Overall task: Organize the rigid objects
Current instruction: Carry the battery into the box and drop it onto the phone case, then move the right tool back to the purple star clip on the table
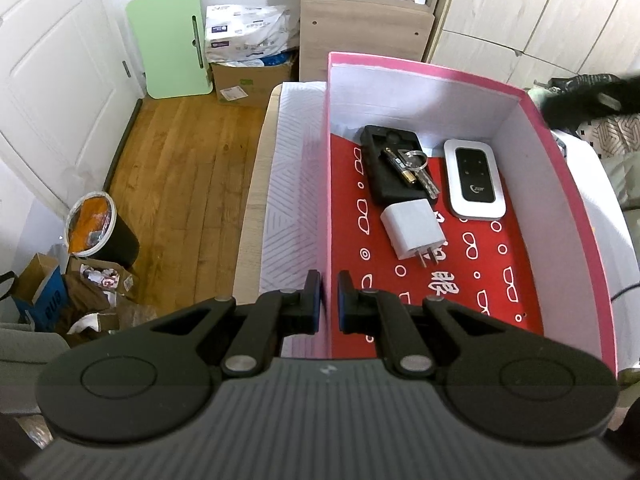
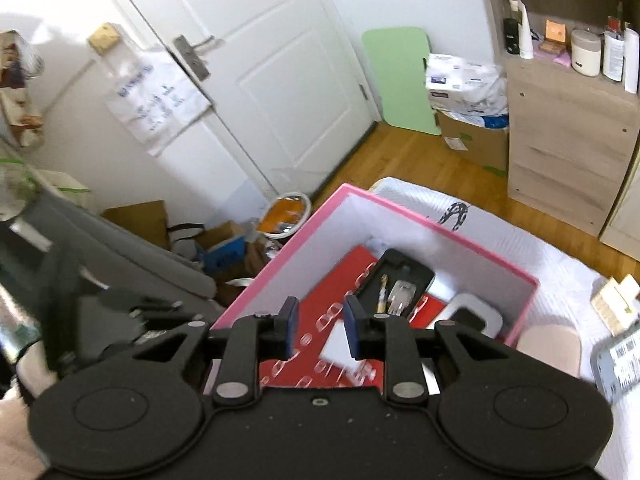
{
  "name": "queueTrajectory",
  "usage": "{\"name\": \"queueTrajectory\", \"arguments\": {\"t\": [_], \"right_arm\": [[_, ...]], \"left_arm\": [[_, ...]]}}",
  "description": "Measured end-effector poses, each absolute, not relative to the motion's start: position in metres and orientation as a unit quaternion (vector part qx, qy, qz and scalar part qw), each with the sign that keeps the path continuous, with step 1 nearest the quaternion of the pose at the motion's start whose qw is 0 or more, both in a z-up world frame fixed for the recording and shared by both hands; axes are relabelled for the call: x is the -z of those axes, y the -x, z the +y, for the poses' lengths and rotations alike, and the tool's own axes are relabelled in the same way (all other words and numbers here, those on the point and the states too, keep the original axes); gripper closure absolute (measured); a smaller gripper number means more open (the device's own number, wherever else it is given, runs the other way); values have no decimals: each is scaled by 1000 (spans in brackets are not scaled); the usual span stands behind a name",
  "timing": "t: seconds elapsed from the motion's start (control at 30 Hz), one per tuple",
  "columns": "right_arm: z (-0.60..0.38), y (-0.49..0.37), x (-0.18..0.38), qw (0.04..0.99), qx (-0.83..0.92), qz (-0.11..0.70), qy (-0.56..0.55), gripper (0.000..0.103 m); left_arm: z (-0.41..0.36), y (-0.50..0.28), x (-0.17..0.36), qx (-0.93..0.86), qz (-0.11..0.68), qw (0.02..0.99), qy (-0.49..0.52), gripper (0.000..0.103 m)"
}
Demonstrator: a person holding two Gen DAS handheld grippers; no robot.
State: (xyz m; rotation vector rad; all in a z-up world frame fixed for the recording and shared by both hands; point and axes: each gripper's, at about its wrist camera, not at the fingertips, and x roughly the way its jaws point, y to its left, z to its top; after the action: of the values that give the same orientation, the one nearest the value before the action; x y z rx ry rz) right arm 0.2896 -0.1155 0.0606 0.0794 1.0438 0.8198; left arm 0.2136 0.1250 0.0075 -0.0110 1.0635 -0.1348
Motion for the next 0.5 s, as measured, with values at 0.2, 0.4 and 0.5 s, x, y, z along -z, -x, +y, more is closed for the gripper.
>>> {"name": "queueTrajectory", "arguments": {"t": [0.2,0.4,0.5], "right_arm": [[-163,-252,-68,763,-390,505,-96,71],[-220,-217,-59,794,-329,497,-116,66],[-243,-205,-40,807,-289,501,-119,66]], "left_arm": [[123,-213,-8,57,505,861,7,95],[125,-212,-8,60,505,861,10,95],[125,-212,-8,62,504,861,9,95]]}}
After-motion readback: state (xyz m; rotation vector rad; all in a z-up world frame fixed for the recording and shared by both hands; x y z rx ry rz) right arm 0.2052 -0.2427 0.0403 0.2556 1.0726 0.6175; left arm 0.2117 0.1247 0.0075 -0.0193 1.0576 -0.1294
